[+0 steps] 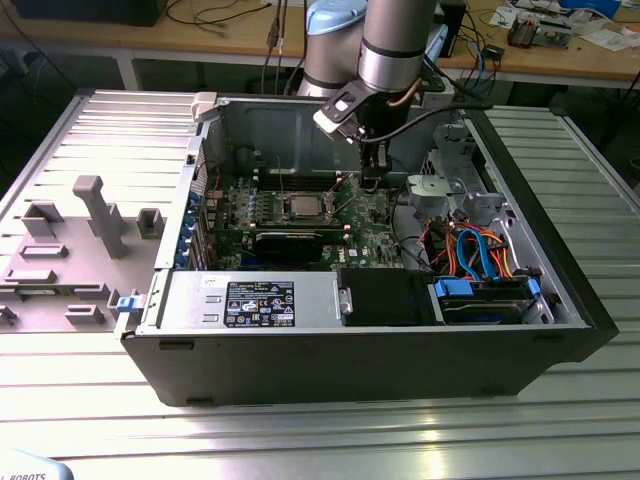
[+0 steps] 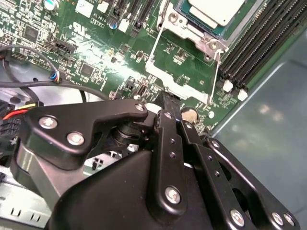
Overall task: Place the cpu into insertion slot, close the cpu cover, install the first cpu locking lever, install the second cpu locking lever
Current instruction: 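Close the cpu cover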
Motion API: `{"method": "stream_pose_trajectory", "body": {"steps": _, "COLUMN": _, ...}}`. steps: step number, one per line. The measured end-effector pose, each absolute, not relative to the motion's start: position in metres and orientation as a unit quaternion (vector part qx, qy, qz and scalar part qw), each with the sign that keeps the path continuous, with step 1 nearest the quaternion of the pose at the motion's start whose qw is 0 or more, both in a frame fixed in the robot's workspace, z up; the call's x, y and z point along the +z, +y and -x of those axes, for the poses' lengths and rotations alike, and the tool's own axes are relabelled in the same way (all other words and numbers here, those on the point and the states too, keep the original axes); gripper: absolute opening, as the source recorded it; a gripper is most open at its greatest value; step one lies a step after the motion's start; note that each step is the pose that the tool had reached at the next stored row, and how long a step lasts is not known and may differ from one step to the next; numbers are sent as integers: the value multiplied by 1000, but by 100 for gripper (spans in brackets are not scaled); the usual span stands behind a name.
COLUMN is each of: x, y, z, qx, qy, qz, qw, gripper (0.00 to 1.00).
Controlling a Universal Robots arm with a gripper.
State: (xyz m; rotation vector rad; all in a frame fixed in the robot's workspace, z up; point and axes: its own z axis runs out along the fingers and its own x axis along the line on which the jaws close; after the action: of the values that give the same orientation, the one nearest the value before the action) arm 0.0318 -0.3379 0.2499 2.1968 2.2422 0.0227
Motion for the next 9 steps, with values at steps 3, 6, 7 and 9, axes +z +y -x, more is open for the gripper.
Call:
{"method": "stream_pose_trajectory", "body": {"steps": 3, "x": 249, "y": -338, "z": -31, "qx": 7, "qy": 716, "qz": -698, "qw": 1, "gripper": 11}}
{"method": "stream_pose_trajectory", "body": {"steps": 6, "x": 249, "y": -338, "z": -31, "qx": 7, "qy": 716, "qz": -698, "qw": 1, "gripper": 11}}
{"method": "stream_pose_trajectory", "body": {"steps": 7, "x": 249, "y": -338, "z": -31, "qx": 7, "qy": 716, "qz": -698, "qw": 1, "gripper": 11}}
{"method": "stream_pose_trajectory", "body": {"steps": 9, "x": 249, "y": -338, "z": -31, "qx": 7, "qy": 716, "qz": -698, "qw": 1, "gripper": 11}}
